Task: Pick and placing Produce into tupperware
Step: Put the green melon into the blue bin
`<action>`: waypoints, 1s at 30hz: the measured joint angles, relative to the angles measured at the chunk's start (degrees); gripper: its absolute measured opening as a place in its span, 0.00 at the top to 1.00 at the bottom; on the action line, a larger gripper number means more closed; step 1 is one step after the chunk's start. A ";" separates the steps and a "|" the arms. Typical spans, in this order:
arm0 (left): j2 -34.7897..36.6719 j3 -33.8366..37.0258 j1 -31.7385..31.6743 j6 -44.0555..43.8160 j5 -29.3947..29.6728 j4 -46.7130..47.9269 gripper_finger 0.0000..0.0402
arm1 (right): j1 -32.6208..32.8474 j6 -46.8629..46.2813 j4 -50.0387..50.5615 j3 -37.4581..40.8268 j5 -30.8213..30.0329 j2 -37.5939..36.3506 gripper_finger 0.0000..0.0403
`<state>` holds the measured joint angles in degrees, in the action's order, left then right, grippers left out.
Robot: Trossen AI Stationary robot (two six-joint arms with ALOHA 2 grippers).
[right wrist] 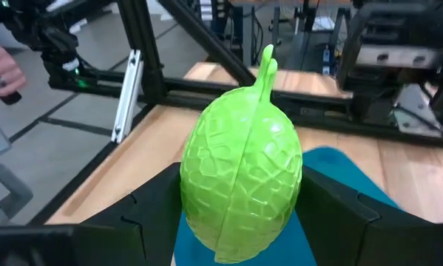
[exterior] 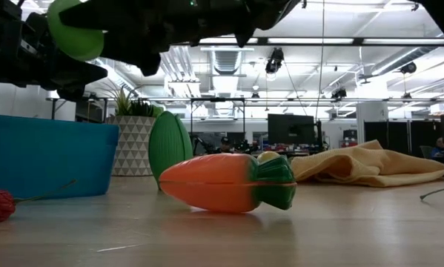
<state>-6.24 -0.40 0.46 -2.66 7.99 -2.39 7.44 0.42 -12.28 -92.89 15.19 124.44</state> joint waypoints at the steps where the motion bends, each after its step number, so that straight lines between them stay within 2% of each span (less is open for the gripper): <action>1: 0.00 -0.01 -0.01 -0.01 -0.01 -0.01 1.00 | 0.00 -0.17 0.43 -0.12 -0.01 0.00 0.44; 9: 0.02 -0.01 -0.02 0.00 -0.03 -0.04 1.00 | 0.02 -0.20 0.20 -0.06 -0.14 0.45 0.44; 30: -0.16 -0.02 -0.02 0.00 -0.09 -0.01 1.00 | 0.53 -1.41 0.10 -5.10 0.24 9.96 0.44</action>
<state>-6.40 -0.43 0.45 -2.66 7.90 -2.41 7.97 -0.99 -12.19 -98.00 15.43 134.40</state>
